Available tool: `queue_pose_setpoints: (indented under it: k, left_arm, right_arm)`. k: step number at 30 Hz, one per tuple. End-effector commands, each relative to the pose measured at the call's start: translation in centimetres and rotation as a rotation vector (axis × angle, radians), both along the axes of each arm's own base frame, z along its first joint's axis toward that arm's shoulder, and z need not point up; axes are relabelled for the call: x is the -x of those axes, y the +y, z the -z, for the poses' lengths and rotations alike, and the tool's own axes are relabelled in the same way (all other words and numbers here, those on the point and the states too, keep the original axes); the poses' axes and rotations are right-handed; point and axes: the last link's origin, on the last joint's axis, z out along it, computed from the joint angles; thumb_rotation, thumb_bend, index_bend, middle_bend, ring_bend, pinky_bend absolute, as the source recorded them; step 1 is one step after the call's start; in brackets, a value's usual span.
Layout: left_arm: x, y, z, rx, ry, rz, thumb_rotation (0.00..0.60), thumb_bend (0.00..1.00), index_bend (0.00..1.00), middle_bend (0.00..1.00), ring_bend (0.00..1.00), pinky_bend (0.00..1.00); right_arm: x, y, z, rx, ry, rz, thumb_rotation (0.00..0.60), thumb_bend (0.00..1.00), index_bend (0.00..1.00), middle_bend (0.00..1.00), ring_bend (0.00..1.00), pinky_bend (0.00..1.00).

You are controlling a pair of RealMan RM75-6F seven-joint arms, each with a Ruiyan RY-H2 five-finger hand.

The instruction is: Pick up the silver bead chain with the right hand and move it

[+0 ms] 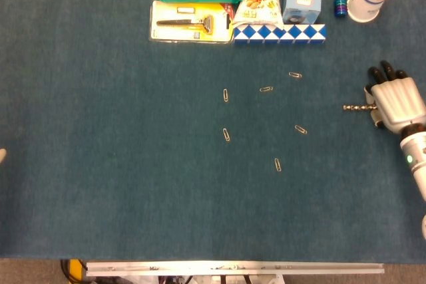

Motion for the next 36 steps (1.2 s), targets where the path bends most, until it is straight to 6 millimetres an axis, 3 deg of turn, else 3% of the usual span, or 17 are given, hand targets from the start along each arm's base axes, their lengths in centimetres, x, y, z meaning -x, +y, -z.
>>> queue_pose_setpoints:
  k: [1, 17, 36]
  left_arm:
    - [0.0, 0.0, 0.0, 0.0, 0.0, 0.0, 0.6, 0.03, 0.32, 0.22, 0.23, 0.44]
    - [0.0, 0.0, -0.1, -0.002, -0.001, 0.0, 0.6, 0.03, 0.32, 0.22, 0.23, 0.44]
    - [0.0, 0.0, -0.2, -0.006, -0.002, -0.001, 0.6, 0.03, 0.32, 0.22, 0.23, 0.44]
  right_arm:
    - [0.0, 0.0, 0.0, 0.001, 0.002, -0.003, 0.6, 0.33, 0.56, 0.17, 0.07, 0.24]
    - [-0.7, 0.6, -0.7, 0.01, -0.021, -0.03, 0.6, 0.35, 0.6, 0.17, 0.07, 0.24]
    - [-4.9, 2.4, -3.3, 0.013, -0.056, -0.161, 0.6, 0.35, 0.6, 0.17, 0.07, 0.24]
